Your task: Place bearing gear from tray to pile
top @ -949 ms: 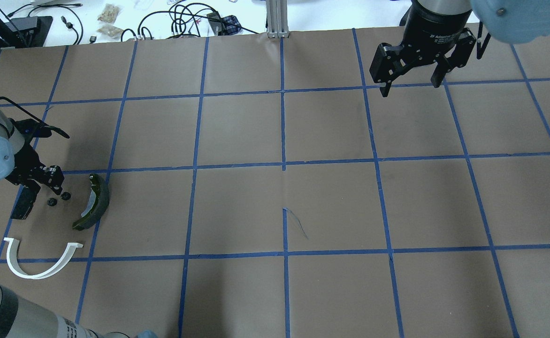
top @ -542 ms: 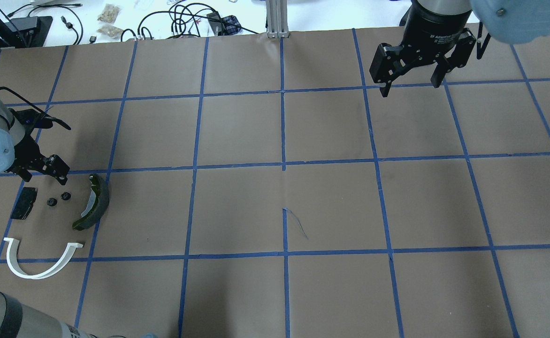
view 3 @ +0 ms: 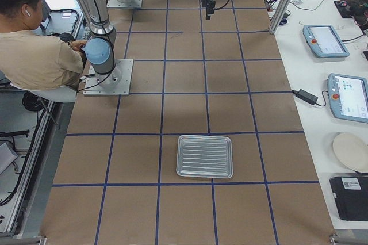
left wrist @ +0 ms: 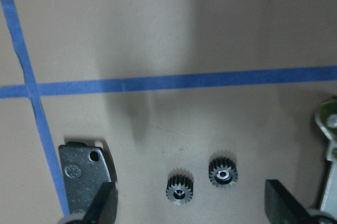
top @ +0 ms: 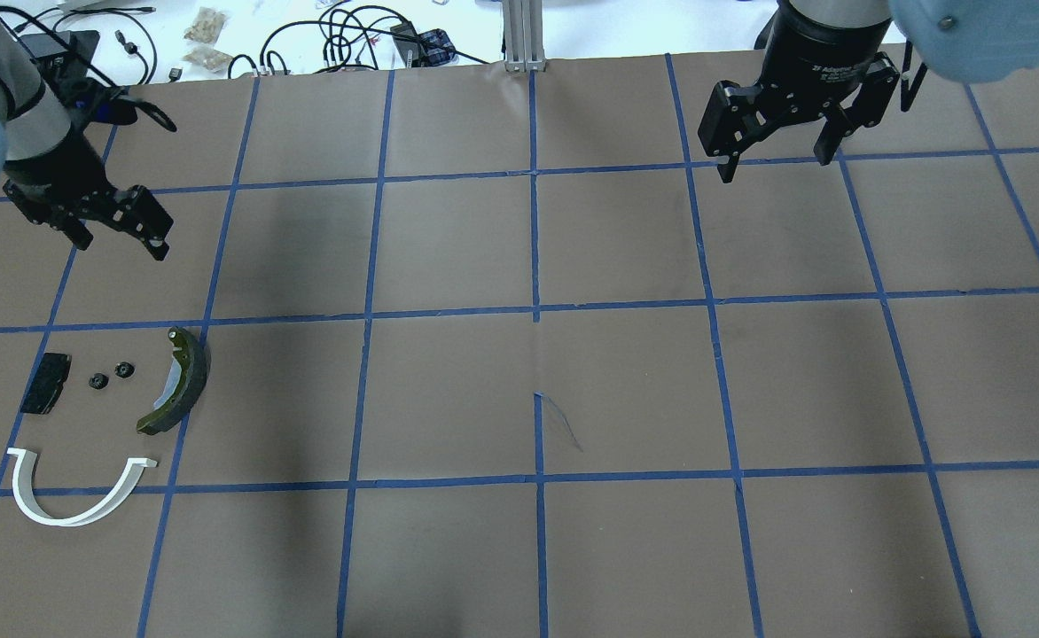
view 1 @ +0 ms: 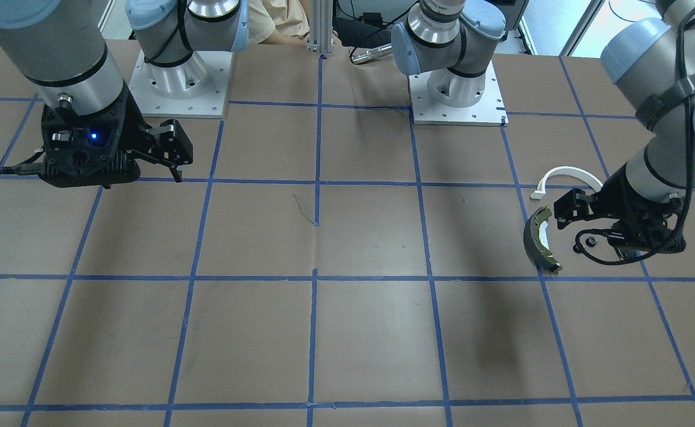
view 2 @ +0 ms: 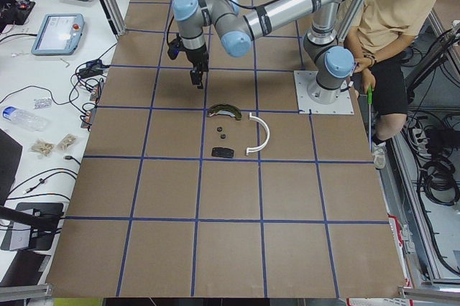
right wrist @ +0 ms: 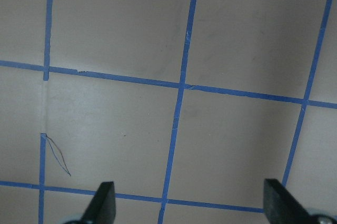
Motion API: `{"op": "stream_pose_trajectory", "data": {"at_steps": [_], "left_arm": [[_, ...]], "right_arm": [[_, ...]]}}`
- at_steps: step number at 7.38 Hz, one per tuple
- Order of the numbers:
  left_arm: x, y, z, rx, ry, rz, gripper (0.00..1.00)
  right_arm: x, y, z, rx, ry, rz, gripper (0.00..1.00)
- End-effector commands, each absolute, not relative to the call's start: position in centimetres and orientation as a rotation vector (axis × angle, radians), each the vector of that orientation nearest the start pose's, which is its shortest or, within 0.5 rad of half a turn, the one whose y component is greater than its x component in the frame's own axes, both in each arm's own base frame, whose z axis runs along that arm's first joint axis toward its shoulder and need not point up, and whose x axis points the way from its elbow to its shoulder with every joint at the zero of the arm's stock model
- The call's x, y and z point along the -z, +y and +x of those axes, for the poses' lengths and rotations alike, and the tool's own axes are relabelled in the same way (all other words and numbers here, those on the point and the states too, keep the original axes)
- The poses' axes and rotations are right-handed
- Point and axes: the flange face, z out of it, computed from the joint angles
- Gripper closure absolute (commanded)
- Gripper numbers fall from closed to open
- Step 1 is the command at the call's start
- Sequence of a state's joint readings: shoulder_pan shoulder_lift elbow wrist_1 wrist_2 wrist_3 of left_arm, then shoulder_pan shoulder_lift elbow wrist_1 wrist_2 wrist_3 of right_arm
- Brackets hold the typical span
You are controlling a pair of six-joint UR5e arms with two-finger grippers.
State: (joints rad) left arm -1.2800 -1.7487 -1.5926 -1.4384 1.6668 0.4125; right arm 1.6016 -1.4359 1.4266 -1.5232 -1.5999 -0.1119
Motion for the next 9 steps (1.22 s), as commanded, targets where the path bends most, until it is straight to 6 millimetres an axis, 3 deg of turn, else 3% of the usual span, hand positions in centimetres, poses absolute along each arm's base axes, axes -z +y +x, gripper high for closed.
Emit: {"op": "stream_pose_trajectory", "data": {"at_steps": [1, 2, 3, 6, 9], "left_arm": [[-46.4, -55.6, -7.0, -0.03, 3.092, 0.079, 0.0], [-48.6, -54.1, -11.0, 0.043, 3.089, 0.049, 0.0], [-49.7, -53.3, -12.4, 0.081, 3.094, 0.048, 0.0], [-49.9, -52.3, -12.9, 0.035, 3.174, 0.023, 0.0], [-50.0, -53.4, -12.1, 0.032, 3.095, 0.011, 0.0]], "right_arm": [[-48.4, -54.1, 14.7, -0.063, 3.16, -0.227, 0.0], [-48.4, -54.1, 14.7, -0.063, 3.16, -0.227, 0.0], [-48.4, -54.1, 14.7, -0.063, 3.161, -0.224, 0.0], [-48.4, -54.1, 14.7, -0.063, 3.161, -0.224, 0.0], [-48.4, -54.1, 14.7, -0.063, 3.161, -0.224, 0.0]]}}
